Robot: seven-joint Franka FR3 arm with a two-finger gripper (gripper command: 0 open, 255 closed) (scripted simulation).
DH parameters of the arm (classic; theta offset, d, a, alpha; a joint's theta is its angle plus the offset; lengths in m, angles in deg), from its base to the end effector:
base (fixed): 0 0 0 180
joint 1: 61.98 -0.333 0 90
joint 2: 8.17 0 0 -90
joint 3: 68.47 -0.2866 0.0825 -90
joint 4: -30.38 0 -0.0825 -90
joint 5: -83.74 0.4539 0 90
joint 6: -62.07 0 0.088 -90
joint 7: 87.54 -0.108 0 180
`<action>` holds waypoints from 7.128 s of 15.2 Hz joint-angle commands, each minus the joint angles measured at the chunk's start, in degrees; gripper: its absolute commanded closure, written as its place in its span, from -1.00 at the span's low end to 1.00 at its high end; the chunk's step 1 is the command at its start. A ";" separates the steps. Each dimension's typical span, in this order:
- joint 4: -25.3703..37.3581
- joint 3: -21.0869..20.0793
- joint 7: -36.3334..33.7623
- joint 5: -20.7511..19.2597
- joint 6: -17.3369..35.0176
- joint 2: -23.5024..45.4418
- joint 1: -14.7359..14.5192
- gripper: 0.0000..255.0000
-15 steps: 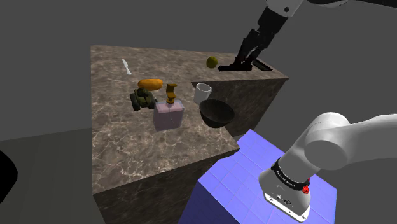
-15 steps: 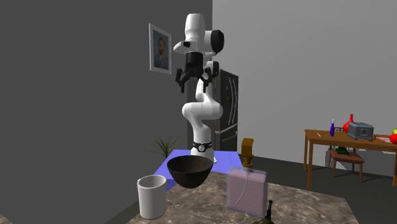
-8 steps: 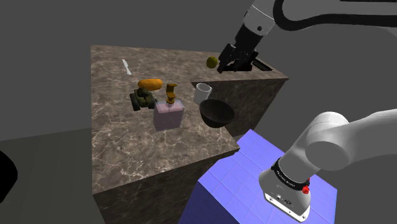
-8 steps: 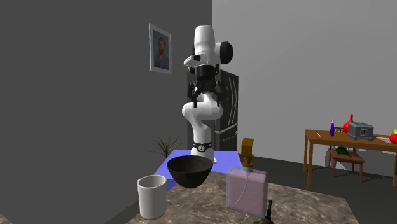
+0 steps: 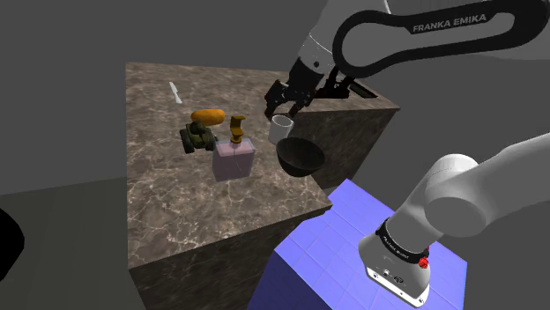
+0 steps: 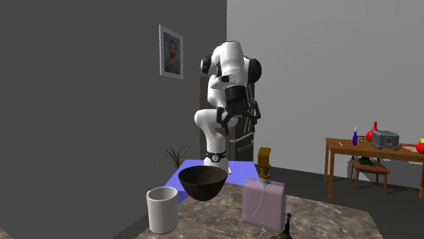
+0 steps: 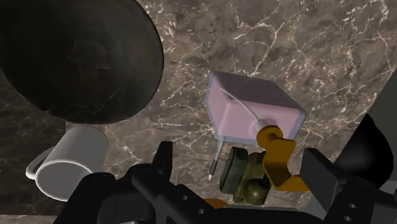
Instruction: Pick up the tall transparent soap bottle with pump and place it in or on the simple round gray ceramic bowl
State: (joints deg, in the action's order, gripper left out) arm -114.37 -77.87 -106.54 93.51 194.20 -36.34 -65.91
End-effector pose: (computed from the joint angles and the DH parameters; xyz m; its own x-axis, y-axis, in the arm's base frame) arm 0.4813 0.1143 0.4118 0.9505 -0.2160 0.2234 -0.1838 -0.9705 -0.1561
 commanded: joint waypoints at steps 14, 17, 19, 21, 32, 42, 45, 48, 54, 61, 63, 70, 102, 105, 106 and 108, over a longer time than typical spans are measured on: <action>3.79 -6.45 -9.32 0.95 20.67 20.42 -0.98 -1.00; 3.85 -6.60 -9.57 0.58 21.89 21.71 -0.94 -1.00; 3.85 -6.60 -9.57 0.58 21.89 21.71 -0.93 -1.00; 3.85 -6.60 -9.57 0.58 21.89 21.71 -0.93 -1.00; 3.87 -6.60 -9.58 0.57 21.87 21.71 -0.93 1.00; 6.96 -6.10 -9.72 0.83 14.32 17.19 -0.87 1.00; 8.21 -5.92 -9.83 0.81 11.84 15.95 -0.83 1.00; 9.58 -5.74 -9.95 0.76 9.38 14.83 -0.78 1.00; 12.62 -5.39 -10.25 0.57 4.52 12.99 -0.66 1.00; 16.69 -5.00 -10.65 0.27 -1.03 11.49 -0.48 1.00; 17.95 -4.90 -10.77 0.16 -2.59 11.18 -0.43 1.00; 14.92 -0.99 -6.01 1.65 -7.42 3.90 0.20 1.00; -6.16 15.11 12.24 -1.30 -10.14 -17.02 5.12 1.00; -8.28 15.23 12.70 -1.13 -7.74 -16.72 5.06 1.00; -8.97 15.28 12.85 -1.06 -6.93 -16.59 5.03 1.00; -10.33 15.37 13.18 -0.92 -5.28 -16.28 4.96 1.00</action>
State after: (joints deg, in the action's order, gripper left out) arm -123.97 -62.45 -93.46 92.46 187.86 -52.89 -60.86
